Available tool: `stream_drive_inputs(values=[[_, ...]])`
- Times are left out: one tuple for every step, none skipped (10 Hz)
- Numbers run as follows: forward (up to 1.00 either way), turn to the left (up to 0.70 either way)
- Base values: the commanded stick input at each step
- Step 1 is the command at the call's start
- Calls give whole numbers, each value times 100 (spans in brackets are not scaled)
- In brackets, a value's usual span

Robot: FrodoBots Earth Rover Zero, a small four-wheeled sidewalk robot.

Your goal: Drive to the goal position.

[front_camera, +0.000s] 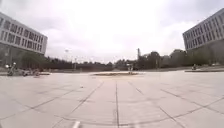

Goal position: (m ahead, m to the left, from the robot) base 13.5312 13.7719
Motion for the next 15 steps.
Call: stream_drive_inputs(values=[[70, 0], [70, 0], [70, 0], [70, 0], [70, 0], [70, 0], [70, 0], [70, 0], [70, 0], [70, 0], [70, 0], [70, 0], [70, 0], [70, 0], [70, 0]])
